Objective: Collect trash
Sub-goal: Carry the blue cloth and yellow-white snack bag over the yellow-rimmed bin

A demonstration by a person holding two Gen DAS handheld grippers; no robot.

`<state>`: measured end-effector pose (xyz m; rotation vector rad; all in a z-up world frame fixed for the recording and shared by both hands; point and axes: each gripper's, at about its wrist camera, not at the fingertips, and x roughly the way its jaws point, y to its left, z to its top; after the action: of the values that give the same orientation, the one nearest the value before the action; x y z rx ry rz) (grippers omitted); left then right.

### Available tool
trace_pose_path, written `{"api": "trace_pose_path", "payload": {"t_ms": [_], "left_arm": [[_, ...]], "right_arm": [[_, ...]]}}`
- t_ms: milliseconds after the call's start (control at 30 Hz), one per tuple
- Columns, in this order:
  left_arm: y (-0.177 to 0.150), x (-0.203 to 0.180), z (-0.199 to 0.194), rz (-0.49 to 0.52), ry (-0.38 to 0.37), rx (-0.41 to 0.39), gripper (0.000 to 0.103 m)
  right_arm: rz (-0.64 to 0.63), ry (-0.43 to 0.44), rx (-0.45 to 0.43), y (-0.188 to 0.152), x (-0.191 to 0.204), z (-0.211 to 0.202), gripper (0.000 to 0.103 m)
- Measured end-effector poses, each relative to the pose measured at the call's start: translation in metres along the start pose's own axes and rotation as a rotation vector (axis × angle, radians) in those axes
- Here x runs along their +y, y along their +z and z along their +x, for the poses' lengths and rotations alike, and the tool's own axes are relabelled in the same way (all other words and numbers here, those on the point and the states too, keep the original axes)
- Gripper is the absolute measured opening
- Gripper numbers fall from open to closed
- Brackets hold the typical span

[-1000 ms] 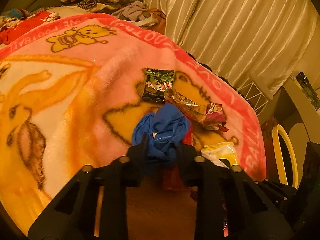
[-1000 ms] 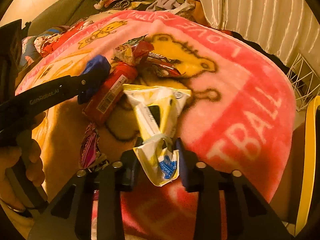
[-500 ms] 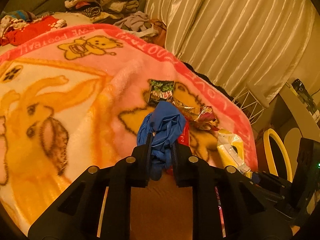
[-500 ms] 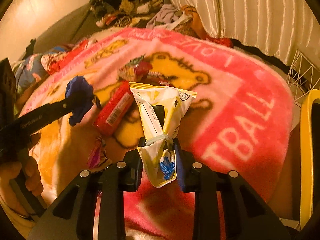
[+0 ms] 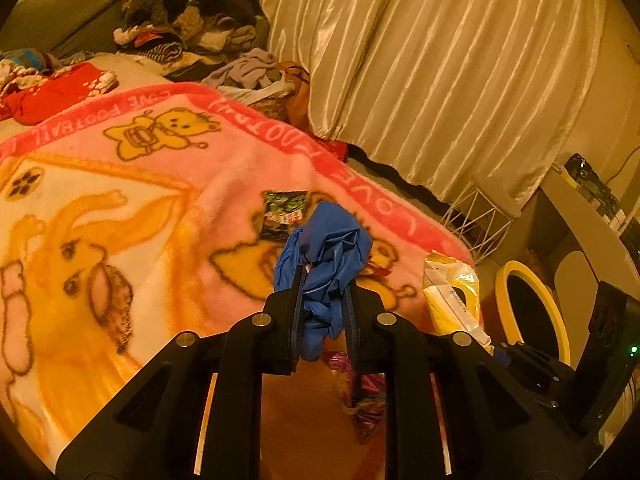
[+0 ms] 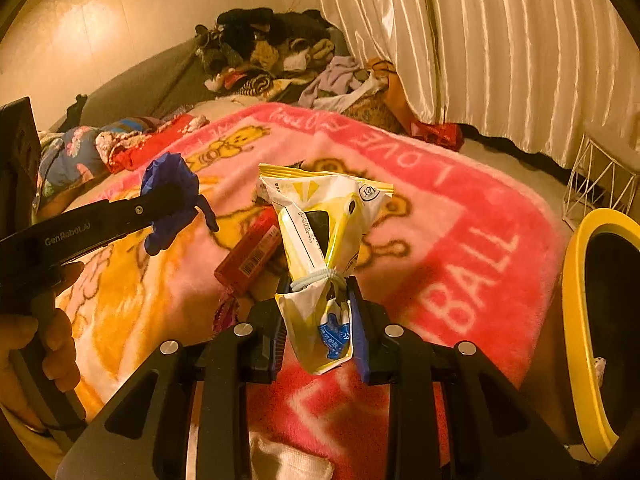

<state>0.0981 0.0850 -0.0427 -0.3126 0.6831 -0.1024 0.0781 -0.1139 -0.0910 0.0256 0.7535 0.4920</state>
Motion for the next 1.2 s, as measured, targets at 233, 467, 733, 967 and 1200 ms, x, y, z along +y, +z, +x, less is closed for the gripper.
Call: {"api": "trace_pose_path", "payload": {"t_ms": [233,467,733,967,1200], "left_arm": [[0.002,-0.018,-0.008,0.028,-0.022,-0.021,0.012],[0.003,-0.034,-0.013,0.052,-0.035,-0.030,0.012],[0.000,-0.050,-0.016,0.082,-0.049,-0.028,0.012],[-0.001,-0.064,-0.018,0.106,-0.058,-0.029,0.012],[-0.004,-0.074,-0.019,0.125,-0.066,-0.028,0.012]], "right_arm": [[-0.007,-0.009,-0.036,-0.003,0.001,-0.017,0.026],[0.007,-0.008,-0.039,-0.006,-0.005,-0.031,0.026],[0.029,-0.024,-0.049,-0.010,-0.013,-0.042,0.026],[0.048,-0.037,-0.057,-0.010,-0.023,-0.050,0.026],[0.063,-0.044,-0.072,-0.010,-0.030,-0.060,0.026]]}}
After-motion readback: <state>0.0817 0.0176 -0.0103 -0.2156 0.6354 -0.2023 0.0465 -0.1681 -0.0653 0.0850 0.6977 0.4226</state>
